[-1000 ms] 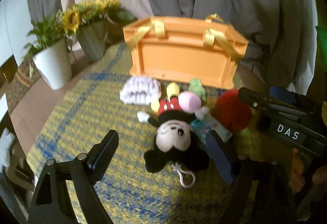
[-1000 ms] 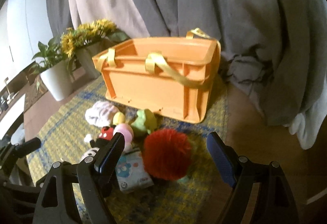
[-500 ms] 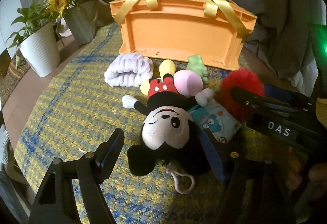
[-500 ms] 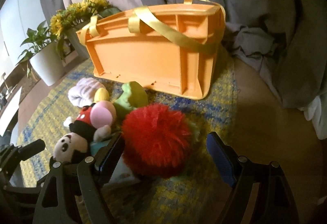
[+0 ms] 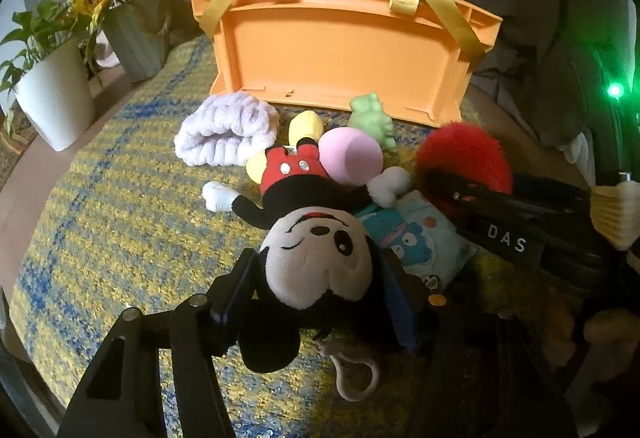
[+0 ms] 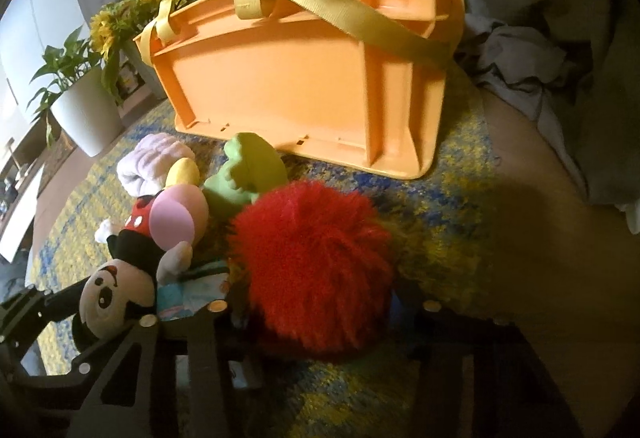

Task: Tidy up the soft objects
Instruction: 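Grasp the Mickey plush with the left tool while the right tool grasps the red pompom, then lift the Mickey plush and red pompom and carry them over the crate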

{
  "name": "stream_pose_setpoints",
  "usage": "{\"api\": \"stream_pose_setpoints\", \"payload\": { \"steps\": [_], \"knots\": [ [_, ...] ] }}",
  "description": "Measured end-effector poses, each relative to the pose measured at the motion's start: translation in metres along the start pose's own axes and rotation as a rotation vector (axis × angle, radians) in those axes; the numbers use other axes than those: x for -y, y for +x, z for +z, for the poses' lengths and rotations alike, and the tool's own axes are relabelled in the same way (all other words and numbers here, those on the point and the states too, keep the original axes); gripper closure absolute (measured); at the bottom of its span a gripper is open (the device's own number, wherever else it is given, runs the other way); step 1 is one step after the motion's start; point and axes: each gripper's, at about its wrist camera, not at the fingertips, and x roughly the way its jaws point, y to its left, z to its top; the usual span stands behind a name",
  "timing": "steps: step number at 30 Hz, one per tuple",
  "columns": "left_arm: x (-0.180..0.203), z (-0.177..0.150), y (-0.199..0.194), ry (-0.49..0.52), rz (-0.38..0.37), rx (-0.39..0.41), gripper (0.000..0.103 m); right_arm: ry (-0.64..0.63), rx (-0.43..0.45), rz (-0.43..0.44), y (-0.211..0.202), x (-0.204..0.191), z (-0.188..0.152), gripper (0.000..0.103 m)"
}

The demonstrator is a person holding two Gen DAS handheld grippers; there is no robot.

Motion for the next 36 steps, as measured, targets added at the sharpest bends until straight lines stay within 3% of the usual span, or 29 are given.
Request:
{"api": "stream_pose_setpoints", "payload": {
  "steps": [6,19,36],
  "knots": [
    [0.002,-0.002,-0.008,0.013,0.013,0.021,0.046,-0.024,0.017,-0.015,-0.005,-0.005,-0.001,0.063],
    [-0.006,-0.003,-0.048,-0.012,0.01,0.117,0.046,-0.02,0.104,-0.023,-0.051,-0.012,0.005,0.063],
    [-0.041,0.01,-0.107,-0.032,-0.011,0.276,0.046,-0.016,0.229,-0.019,-0.114,-0.055,0.01,0.063]
  ]
}}
